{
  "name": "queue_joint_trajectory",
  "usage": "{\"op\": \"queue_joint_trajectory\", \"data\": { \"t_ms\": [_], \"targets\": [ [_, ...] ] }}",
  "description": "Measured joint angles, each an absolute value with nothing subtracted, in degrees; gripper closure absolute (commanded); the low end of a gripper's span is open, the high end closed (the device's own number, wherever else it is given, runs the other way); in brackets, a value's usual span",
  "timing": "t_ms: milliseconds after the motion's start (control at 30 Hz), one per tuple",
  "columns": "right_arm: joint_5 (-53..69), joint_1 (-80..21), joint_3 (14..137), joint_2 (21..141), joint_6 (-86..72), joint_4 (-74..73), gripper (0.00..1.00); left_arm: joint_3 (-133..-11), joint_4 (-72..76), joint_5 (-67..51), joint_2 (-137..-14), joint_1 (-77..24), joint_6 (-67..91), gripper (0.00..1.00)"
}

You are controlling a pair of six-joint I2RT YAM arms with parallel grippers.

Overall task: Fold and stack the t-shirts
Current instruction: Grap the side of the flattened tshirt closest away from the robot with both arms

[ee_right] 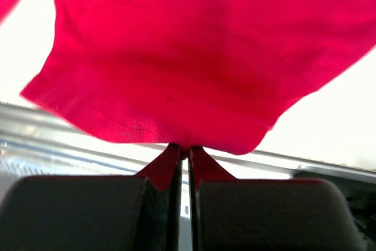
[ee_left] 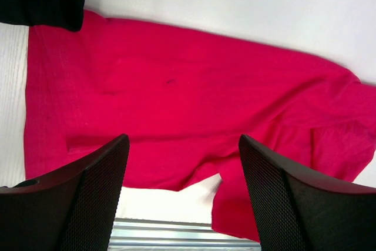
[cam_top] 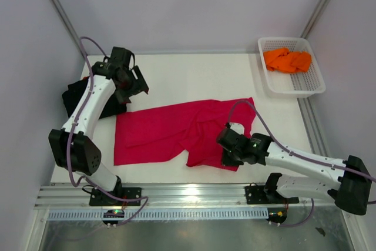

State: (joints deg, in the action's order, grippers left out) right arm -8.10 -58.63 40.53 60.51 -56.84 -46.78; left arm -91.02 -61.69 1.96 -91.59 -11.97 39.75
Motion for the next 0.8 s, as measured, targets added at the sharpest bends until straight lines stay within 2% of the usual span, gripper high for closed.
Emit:
{"op": "queue_joint_trajectory", "data": {
  "t_ms": [500, 800],
  "targets": [
    [-14.09, -34.30, 54.28, 71.48, -40.91, -47.51, 0.97, -85.69, -65.54, 2.02, -88.71, -11.97, 39.77, 0.23],
    [-12.45, -28.16, 63.77, 81.95, -31.88, -43.13, 0.97, -79.94, -70.98, 4.10, -87.59, -11.97, 41.54, 0.26]
  ]
}}
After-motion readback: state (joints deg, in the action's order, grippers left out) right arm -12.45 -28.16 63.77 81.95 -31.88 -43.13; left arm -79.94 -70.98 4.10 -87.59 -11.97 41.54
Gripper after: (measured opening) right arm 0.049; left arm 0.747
